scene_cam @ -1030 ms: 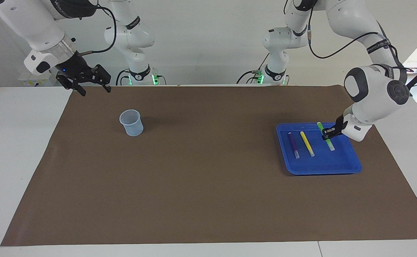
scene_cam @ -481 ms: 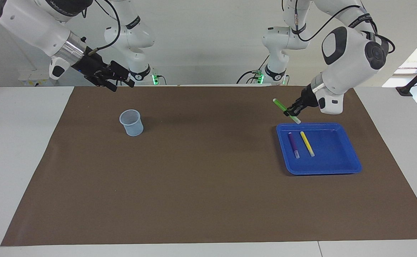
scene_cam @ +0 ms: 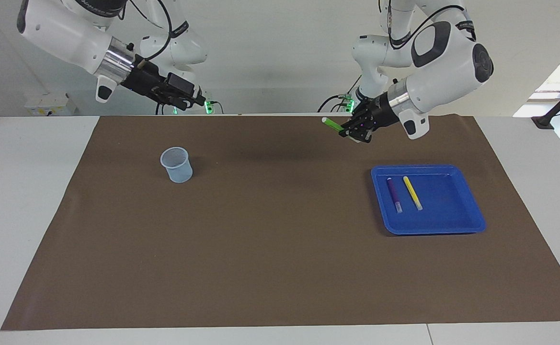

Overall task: Transfer and insert pens with both arms
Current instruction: 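Carry the green pen to center while the right gripper reaches it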

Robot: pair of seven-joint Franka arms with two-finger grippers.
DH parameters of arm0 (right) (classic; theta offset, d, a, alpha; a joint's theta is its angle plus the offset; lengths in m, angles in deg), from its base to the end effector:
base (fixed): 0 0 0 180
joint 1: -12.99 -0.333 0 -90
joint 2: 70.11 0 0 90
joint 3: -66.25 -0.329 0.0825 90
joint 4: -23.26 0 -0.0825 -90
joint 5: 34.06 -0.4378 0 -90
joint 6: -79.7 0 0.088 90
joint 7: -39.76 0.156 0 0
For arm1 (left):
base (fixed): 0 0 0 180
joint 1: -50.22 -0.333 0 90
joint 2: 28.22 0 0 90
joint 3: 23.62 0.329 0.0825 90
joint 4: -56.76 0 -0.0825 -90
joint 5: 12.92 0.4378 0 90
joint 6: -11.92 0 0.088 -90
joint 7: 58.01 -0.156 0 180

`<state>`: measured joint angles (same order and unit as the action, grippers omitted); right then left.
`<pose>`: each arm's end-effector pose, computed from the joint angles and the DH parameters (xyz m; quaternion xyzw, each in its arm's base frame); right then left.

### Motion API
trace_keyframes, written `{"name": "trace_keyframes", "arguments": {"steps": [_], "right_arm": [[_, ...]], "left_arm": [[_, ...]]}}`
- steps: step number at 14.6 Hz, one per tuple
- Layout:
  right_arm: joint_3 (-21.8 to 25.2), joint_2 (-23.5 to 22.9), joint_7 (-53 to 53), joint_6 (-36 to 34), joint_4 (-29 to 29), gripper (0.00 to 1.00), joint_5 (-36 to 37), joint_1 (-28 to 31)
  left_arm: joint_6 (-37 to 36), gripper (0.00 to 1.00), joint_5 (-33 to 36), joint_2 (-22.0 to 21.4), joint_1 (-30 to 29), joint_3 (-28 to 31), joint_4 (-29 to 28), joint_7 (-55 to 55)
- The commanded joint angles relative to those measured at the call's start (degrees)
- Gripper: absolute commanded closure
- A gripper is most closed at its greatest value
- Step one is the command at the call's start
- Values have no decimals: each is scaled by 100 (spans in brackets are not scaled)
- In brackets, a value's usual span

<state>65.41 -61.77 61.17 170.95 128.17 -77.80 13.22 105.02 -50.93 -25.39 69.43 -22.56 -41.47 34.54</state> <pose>0.5552 0.1129 0.5811 -0.9076 0.1925 0.1130 0.3556 0.5562 -0.2804 0.5192 0.7271 0.6023 -0.3028 0.1295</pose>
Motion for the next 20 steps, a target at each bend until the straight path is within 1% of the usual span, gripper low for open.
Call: {"name": "trace_keyframes", "arguments": {"steps": [1,2,3,6,8,9,11,12,13,15,16,18,20], "right_arm": [[-563,202,-226,864,362,0,-126,-23],[-818,255,-112,1330,537,0,-135,-119],[-925,317,193,1778,652,0,-152,-312],[-935,282,950,2694,732,0,-161,-988],[-935,195,988,3021,767,0,-161,-1218],[-935,168,944,3144,802,0,-152,-1306],[-944,168,935,3425,916,0,-152,-1394],[-944,168,943,3513,934,6,-152,-1395],[-944,168,961,3488,943,14,-152,-1395],[-952,185,1118,3409,943,19,-152,-1438],[-952,185,1319,3374,935,20,-152,-1560],[-952,194,1435,3339,935,20,-126,-1614],[-952,194,1436,3085,908,20,-117,-1614]], "left_arm": [[628,100,-364,-221,511,69,-380,913],[778,100,-530,-273,626,69,-502,1080],[919,100,-645,-352,679,69,-625,1178],[1279,100,-944,-624,908,61,-1082,1266],[1543,100,-1093,-783,1031,61,-1355,1337],[1570,100,-1225,-818,1031,61,-1408,1337],[1562,100,-1252,-854,1031,61,-1418,1354],[1571,100,-1305,-854,1040,61,-1418,1372],[1571,100,-1349,-854,1040,61,-1418,1381],[1614,100,-1401,-854,1040,61,-1418,1407],[1641,100,-1410,-854,1040,61,-1418,1416],[1763,100,-1419,-854,1049,52,-1453,1416],[1773,100,-1437,-854,1049,34,-1462,1416]]}}
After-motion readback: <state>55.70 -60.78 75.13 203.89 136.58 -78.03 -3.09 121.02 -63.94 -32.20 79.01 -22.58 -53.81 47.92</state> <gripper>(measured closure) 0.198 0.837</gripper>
